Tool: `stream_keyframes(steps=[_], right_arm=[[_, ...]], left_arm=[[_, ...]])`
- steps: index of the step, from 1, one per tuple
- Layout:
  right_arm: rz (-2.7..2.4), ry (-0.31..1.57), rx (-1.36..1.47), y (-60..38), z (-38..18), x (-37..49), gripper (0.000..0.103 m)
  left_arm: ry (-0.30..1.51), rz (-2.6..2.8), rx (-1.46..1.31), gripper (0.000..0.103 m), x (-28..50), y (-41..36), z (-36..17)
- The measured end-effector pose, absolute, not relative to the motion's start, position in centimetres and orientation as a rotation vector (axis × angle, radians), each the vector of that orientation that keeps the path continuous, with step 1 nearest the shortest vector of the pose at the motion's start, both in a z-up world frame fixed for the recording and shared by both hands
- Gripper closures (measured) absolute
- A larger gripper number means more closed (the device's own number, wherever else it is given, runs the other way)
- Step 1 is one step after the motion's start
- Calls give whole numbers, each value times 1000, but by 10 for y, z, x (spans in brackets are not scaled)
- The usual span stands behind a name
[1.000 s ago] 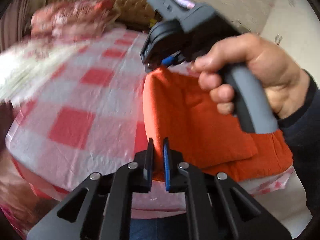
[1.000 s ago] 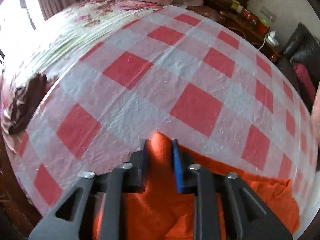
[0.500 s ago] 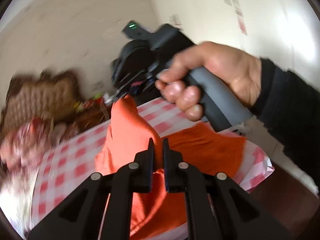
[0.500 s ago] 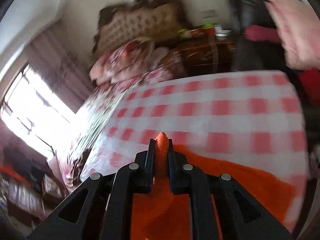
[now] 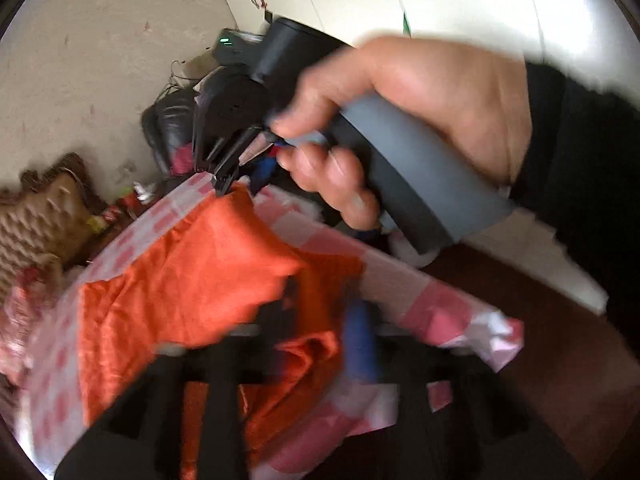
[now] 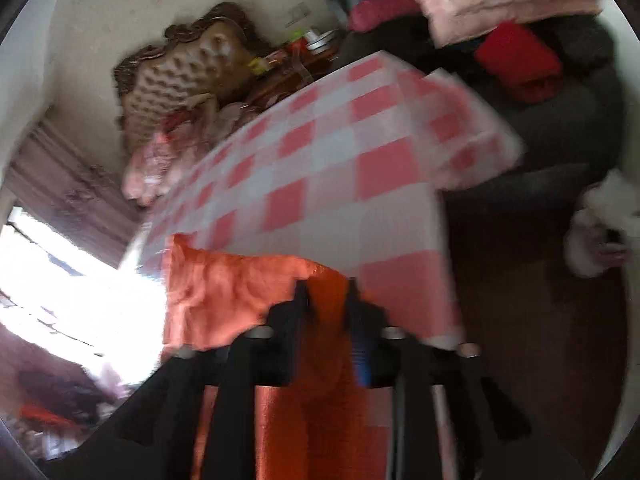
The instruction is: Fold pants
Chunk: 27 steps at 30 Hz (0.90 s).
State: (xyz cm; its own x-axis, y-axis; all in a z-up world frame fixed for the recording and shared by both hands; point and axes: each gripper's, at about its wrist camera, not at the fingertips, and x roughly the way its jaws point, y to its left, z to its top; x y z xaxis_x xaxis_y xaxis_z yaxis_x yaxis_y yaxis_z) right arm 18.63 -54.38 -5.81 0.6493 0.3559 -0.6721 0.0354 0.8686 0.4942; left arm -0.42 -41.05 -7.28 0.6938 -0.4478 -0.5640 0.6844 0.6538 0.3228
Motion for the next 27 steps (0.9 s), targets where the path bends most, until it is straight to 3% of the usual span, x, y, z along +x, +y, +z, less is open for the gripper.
stream_keyframes(steps=[1,5,7,9,17,27], right_arm=[[127,805,458,-544,-50,174,44],[-198,684,177,-506,-22,106,38],[-273,642,108,-478,-20,67,24],[-313,652,100,-460,-25,44,24],[-384,686,124,-401,-34,-16,25],[-402,688,96,-393,-25,-28,25]], left_arm=[[442,-693,492,24,-9,-396,-62],[448,-747,255,14,-11,-331,-27],[451,-675,195,7,-6,-291,-14],[500,-606,184,3,1,-261,-11],[728,-564,51,2,10,-189,-35],[750,-528,29,2,13,-188,-38]])
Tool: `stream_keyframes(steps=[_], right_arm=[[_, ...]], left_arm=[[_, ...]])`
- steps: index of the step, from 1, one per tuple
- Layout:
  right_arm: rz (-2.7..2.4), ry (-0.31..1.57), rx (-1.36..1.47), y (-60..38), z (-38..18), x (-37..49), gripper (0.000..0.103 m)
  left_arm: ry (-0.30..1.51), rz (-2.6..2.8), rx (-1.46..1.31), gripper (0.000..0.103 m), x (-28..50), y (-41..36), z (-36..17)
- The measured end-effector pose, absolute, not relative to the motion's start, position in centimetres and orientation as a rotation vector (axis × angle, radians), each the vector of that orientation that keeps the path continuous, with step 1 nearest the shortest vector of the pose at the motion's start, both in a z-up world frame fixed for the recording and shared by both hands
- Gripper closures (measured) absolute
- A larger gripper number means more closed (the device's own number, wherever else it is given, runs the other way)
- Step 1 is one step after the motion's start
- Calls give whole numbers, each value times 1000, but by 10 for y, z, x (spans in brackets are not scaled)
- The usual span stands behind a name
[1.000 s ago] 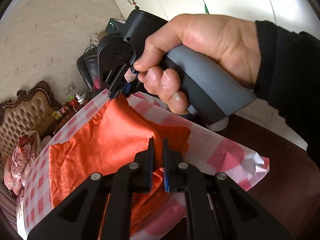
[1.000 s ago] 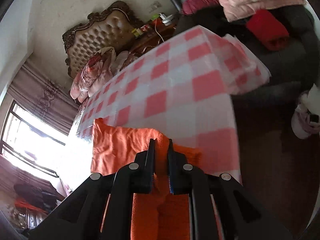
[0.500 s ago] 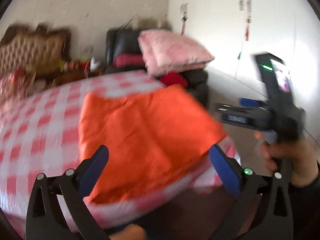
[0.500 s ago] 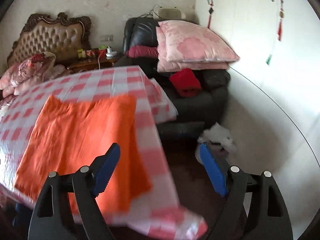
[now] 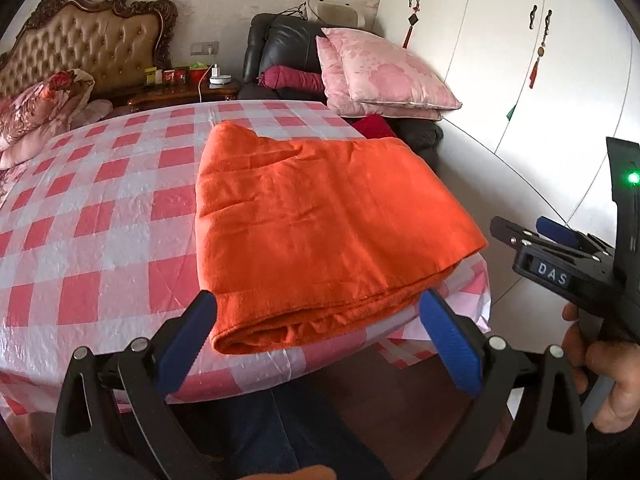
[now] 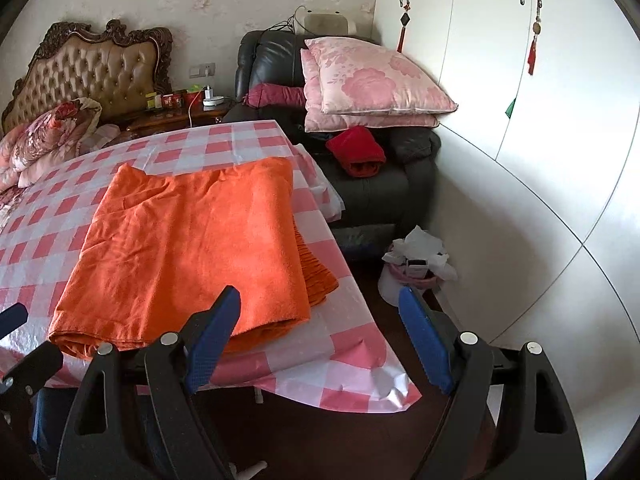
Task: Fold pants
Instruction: 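Open both grippers and withdraw from the folded pants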
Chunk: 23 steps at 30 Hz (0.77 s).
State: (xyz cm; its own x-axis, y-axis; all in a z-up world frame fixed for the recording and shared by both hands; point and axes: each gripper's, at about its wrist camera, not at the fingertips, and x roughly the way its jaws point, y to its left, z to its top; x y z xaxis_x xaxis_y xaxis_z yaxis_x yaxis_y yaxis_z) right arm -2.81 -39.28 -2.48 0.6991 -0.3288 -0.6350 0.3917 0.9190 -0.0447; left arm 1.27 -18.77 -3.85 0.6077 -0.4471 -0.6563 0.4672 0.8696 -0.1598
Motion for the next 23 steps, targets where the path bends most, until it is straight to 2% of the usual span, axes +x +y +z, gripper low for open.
stream_keyframes(steps=[23], right_arm=[[-402,700,107,-399,-29,-29,25]], left_arm=[[749,-501,21,2,22,-192,-39]])
